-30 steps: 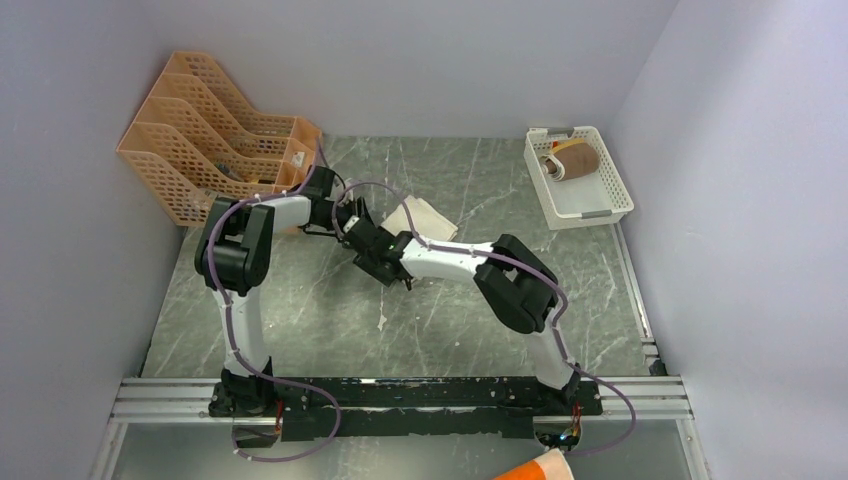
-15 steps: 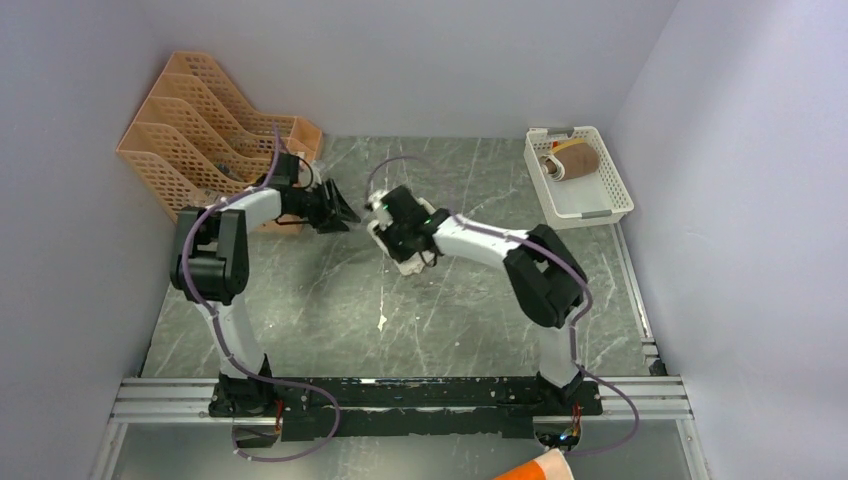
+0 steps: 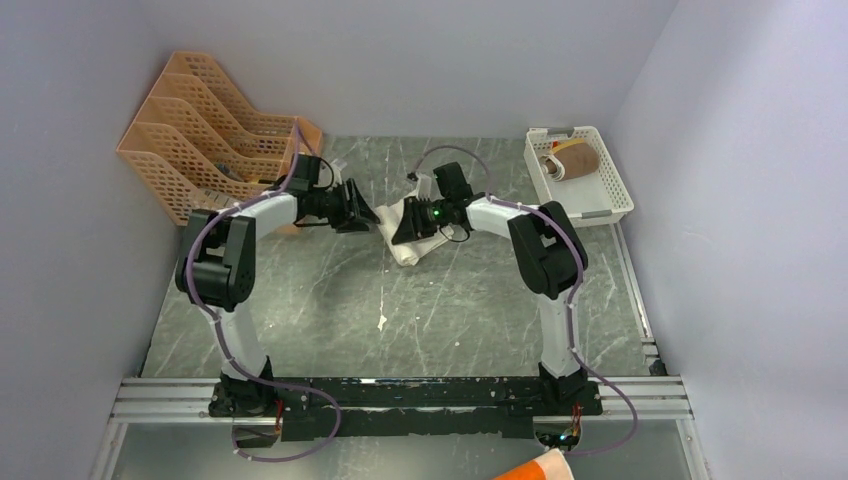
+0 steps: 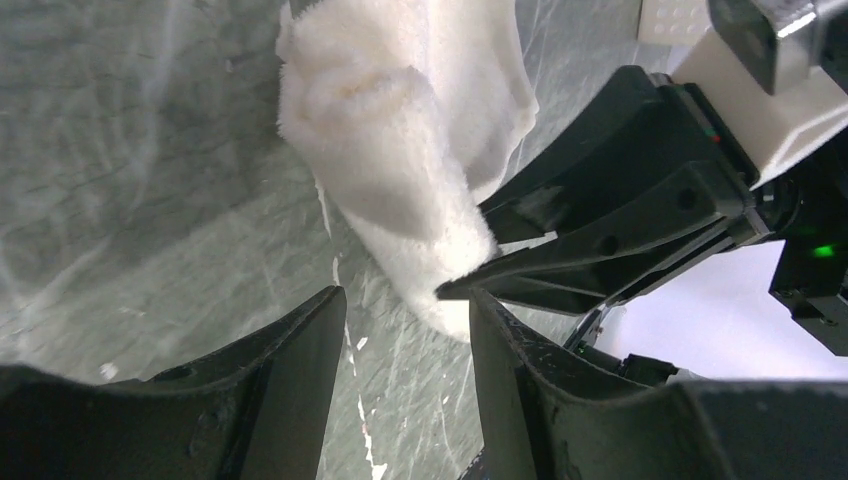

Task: Roll the towels
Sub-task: Roll the towel at the center of the board.

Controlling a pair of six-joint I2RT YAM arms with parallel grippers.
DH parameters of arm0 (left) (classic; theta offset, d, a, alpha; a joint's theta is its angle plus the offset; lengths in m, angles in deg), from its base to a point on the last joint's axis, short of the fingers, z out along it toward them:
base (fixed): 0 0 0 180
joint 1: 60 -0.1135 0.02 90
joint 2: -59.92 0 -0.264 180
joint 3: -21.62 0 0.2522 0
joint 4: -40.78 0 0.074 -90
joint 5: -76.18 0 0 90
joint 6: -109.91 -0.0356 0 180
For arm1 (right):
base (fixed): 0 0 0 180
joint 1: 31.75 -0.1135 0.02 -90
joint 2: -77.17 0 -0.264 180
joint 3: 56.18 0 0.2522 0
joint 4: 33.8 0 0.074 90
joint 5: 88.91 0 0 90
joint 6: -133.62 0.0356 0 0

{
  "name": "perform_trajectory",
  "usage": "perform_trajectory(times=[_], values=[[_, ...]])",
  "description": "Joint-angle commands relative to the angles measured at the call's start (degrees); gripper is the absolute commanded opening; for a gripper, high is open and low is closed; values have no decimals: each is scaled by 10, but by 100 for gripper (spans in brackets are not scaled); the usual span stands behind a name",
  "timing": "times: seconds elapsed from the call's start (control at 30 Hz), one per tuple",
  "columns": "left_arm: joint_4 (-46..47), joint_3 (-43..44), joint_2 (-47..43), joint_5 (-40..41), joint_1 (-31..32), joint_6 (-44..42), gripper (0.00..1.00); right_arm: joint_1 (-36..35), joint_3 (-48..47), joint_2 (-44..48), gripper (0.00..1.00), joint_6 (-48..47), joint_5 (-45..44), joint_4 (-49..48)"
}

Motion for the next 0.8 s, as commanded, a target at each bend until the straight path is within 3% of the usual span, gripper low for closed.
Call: perform_trajectory(times=[0.0,0.23,0.4,0.53,0.67,0.77], values=[[32,30,39,-4,20,12,60,15,-16,-36,27,43,77,-27],[-6,106,102,10,35,-8,59,33,16,-68,29,121,115,-126],[-28,139,141,34,45,-21,58,34,4,-80,32,108,101,-105],[-76,175,172,65,61,-51,58,27,-33,-64,43,18,10,10],[-107,189,190,87,74,-72,57,-1,-90,-35,59,-79,-142,142],[-115,187,190,103,77,-79,57,-37,-116,-8,65,-127,-255,206]])
